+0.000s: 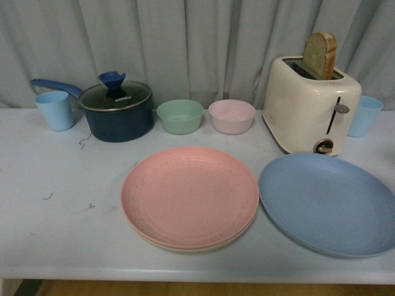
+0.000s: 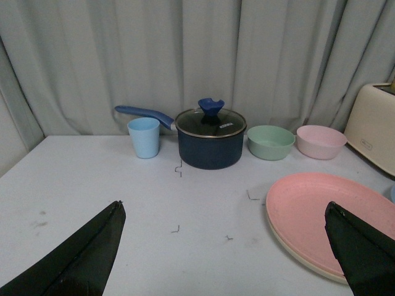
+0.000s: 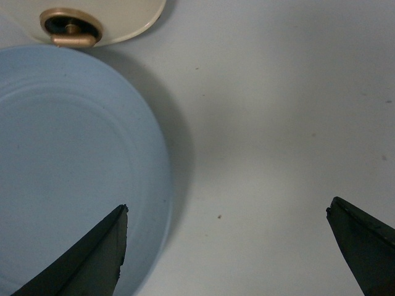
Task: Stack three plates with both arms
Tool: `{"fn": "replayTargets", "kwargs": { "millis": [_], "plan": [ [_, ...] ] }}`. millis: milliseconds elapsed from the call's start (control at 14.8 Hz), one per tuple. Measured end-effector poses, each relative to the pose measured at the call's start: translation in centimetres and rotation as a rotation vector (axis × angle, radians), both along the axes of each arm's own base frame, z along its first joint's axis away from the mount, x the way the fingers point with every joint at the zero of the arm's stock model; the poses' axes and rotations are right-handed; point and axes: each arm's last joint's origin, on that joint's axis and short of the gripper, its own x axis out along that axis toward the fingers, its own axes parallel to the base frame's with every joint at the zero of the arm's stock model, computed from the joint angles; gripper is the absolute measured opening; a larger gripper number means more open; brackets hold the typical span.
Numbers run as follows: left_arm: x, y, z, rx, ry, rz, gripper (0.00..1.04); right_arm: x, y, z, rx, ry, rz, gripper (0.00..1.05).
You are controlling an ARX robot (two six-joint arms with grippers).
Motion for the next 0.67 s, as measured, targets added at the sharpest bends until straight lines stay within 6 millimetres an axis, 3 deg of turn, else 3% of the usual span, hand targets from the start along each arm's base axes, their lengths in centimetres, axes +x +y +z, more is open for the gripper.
{"fn": "replayTargets", "kwargs": {
  "millis": [270, 675],
  "plan": [
    [0.0, 0.0, 0.0, 0.000, 0.000, 0.000, 0.98, 1.8, 2.7, -3.8, -0.008, 0.069, 0.022, 0.98],
    [0.0, 0.0, 0.0, 0.000, 0.000, 0.000, 0.98, 2.2, 3.6, -5.8, 0.025, 0.092, -0.032, 0.98]
  ]
}}
